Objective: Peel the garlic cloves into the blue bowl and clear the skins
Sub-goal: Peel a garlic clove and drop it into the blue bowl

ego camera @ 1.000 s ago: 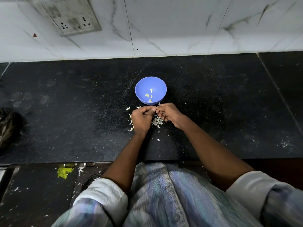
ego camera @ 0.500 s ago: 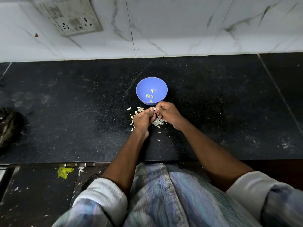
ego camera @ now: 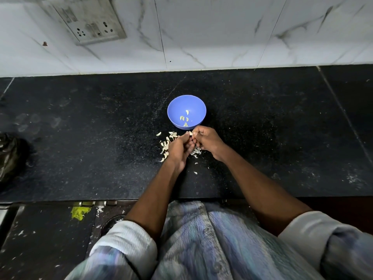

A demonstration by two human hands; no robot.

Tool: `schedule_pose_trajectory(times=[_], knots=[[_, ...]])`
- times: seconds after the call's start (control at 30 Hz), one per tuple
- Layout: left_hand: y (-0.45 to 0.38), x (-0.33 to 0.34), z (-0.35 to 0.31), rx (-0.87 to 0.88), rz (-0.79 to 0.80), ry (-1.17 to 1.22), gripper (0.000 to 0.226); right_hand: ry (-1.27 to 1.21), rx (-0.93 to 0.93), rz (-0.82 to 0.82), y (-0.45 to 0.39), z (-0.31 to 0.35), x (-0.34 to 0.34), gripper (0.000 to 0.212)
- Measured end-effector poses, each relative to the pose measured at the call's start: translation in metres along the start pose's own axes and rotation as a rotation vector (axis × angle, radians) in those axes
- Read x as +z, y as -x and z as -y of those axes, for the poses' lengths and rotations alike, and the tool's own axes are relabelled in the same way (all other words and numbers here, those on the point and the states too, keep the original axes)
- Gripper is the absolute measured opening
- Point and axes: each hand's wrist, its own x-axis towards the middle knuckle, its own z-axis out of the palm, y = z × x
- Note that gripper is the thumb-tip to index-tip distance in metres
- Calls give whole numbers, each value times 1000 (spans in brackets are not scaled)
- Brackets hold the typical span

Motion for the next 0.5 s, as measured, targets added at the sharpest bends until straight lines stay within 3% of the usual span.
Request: schedule_pose_trajectory(times=[0.27,0.5], knots=[[0,6,-7,-93,-43,-40,18,356,-209,-78,-4,-6,-3,24],[0,0,-3,279,-3,-187,15,56,-54,-73,-2,-1,-1,24]])
